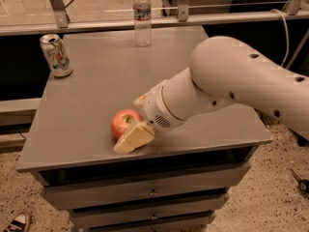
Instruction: Move apple near water bottle
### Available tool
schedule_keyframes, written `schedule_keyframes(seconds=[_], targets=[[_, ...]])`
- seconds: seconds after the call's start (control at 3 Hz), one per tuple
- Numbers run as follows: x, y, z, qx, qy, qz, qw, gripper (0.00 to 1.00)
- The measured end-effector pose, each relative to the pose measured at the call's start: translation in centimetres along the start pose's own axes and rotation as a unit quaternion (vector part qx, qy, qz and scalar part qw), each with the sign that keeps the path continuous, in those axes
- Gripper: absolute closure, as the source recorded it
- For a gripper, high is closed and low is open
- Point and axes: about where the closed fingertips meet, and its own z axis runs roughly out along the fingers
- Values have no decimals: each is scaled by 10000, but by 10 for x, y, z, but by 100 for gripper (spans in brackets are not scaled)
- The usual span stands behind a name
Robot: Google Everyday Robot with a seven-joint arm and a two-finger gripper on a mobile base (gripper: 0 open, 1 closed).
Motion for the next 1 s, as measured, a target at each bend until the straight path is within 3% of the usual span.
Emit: schedule_keyframes(seconds=[0.33,0.67,1.0], targets=[[-2,0,0,55,1,-10,10000,47],[-2,-11,-12,287,38,-9,9996,70],[0,-42,-53,848,80,-110,9963,93]])
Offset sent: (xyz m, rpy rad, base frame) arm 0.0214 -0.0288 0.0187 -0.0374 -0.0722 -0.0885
